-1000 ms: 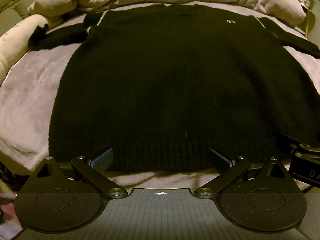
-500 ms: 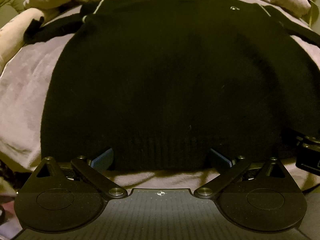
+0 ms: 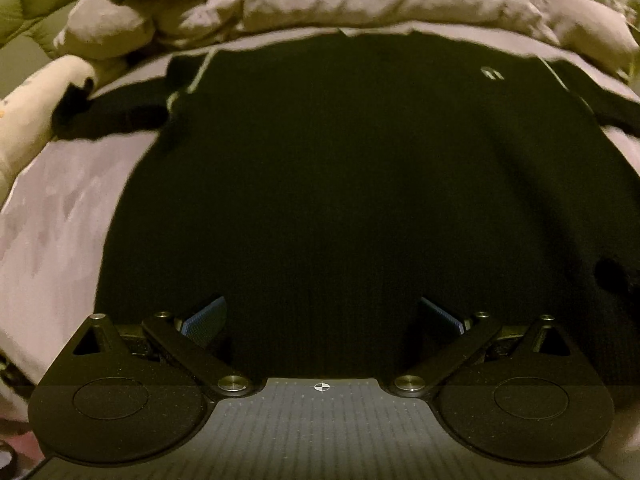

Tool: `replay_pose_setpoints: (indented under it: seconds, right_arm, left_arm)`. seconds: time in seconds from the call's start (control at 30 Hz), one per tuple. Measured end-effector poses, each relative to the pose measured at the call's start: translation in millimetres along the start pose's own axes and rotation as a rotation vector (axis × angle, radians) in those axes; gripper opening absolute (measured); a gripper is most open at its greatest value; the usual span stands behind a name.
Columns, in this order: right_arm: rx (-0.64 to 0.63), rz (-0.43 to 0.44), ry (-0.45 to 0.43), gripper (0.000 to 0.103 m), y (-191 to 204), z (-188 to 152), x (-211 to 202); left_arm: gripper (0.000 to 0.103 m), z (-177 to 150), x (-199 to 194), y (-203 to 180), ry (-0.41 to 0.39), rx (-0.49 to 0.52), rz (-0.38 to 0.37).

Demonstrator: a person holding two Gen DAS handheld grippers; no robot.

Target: Fold small clothes

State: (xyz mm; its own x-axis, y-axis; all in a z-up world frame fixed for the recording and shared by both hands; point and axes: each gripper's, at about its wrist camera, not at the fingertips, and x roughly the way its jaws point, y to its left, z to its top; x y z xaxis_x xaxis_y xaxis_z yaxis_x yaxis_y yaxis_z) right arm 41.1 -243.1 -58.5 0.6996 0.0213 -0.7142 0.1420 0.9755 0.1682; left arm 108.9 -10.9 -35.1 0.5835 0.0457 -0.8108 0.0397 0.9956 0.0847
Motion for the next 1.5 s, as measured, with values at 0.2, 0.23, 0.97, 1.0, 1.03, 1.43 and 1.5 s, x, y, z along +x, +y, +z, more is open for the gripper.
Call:
replay_pose_setpoints:
  seconds: [0.2,0.23,0.97,1.0,1.03,1.43,1.5]
  right_arm:
    - [0.226,0.167,0.024,0.099,-61.9,-14.8,24.9]
    - [0.22,0.196,0.019,0.099,-66.8,-17.3,24.6]
    - [0.901,-0.147,-0.313,0.057,-434.5,188.5,126.9]
    - [0.928,-0.123,-0.325,0.056,-440.4,189.5,133.3]
    - [0.936,-0.112,-0.327,0.056,-443.3,192.0,140.2]
    - [0.778,-0.175,-0.434,0.009,-406.3,230.6,114.8]
    - [0.657,-0.211,-0.462,0.009,-378.0,254.0,94.2]
  left_arm:
    - [0.103,54.2,39.7,-6.0,-0.023,-0.034,0.073]
    - [0.103,58.4,44.2,-8.3,-0.018,-0.042,0.075]
    - [0.103,69.7,86.3,-2.2,0.119,-0.181,0.032]
    - [0.103,71.1,87.4,-1.8,0.122,-0.183,0.031]
    - [0.103,71.6,87.8,-1.1,0.125,-0.188,0.029]
    - [0.103,67.6,77.7,2.9,0.093,-0.2,0.028]
    - [0.103,66.6,71.1,6.4,0.089,-0.197,0.004]
